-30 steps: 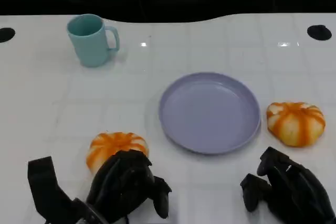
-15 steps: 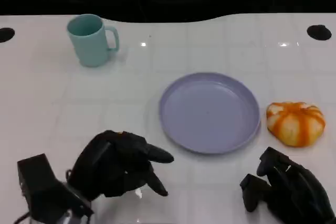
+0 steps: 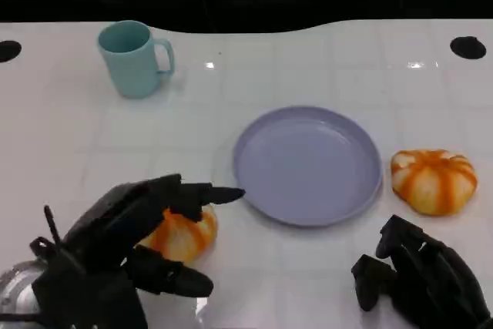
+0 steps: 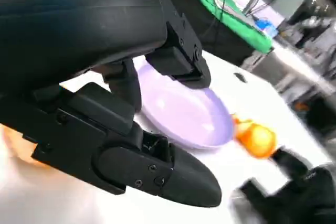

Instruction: Grasp the bread from the table and place it into the plate.

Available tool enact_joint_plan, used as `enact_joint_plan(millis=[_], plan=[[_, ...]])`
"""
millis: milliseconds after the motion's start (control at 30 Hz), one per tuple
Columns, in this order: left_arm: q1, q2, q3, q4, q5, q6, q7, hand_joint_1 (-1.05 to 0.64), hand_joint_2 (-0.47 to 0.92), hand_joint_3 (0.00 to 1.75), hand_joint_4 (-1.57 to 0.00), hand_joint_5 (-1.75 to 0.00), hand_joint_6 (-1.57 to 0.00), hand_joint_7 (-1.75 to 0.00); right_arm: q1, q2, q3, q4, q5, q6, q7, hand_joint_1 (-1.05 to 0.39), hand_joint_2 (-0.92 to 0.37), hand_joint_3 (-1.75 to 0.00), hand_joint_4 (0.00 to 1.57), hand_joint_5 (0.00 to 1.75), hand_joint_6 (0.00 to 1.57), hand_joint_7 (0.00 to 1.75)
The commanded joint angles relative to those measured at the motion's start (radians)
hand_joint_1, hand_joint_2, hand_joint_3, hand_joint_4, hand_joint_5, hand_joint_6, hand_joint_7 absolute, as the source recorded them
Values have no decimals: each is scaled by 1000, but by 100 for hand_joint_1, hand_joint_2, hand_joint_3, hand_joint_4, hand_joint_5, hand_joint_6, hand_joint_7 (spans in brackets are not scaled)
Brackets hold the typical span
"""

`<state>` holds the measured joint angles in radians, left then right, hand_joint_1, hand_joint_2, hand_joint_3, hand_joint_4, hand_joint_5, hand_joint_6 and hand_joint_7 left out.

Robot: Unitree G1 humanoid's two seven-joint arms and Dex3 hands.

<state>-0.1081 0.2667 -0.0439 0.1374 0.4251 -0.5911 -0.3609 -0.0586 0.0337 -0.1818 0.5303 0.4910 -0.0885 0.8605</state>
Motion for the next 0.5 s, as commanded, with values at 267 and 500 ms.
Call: enact_joint_plan(millis=[267, 500], plan=[[29, 122, -93, -179, 446, 180, 227, -105, 92, 28, 0, -169, -9, -1, 9, -6, 0, -15, 2, 4, -6, -57, -92, -23, 76, 173, 67, 146], [4, 142, -168, -153, 536, 278, 258, -105, 92, 18, 0, -160, -10, -6, 13, -4, 4, -26, -7, 3, -20, -57, -92, -24, 76, 174, 67, 148]])
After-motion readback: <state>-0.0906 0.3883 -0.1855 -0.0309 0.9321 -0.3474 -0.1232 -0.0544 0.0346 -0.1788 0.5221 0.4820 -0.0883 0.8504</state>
